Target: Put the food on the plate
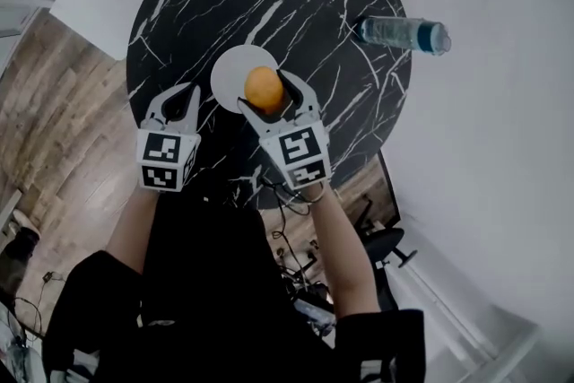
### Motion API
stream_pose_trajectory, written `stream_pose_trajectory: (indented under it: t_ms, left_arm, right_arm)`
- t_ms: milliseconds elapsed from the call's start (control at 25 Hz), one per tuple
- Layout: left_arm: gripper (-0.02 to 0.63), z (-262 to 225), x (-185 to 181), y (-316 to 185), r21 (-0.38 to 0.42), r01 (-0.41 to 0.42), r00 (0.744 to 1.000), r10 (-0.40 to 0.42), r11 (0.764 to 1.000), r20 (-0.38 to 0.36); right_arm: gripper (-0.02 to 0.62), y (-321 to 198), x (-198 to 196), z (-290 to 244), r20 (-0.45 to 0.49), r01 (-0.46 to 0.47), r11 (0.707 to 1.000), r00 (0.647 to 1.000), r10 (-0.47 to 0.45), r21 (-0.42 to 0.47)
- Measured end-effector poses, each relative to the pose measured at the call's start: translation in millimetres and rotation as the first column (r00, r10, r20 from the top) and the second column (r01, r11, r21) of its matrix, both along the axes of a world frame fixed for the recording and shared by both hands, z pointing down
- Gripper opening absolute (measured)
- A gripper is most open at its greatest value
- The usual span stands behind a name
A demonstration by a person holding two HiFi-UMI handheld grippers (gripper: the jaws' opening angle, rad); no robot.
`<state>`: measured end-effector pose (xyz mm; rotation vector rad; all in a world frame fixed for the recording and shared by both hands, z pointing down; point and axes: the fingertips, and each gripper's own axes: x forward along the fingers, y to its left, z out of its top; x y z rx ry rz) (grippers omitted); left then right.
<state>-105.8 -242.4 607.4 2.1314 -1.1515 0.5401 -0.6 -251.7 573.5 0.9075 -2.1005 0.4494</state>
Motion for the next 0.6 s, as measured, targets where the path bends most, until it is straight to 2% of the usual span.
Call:
stream_pose_trajectory:
  t_ms: [280,600]
  left_arm:
    - [0.000,11,-4,-4,-0.035,0.008,1.000,-0.009,0.999,-0.015]
    - [0.000,20,-1,-7,-0.054,-0.006,1.000,0.005,0.999,-0.019]
  right_arm:
    - [0.339,-3,-6,26,-0.046,0.014,0.993,0.999,-0.020,-0.114]
    - [0.339,0,-3,57,-0.118,-0.004,0.968,0.993,-0.026,-0.251]
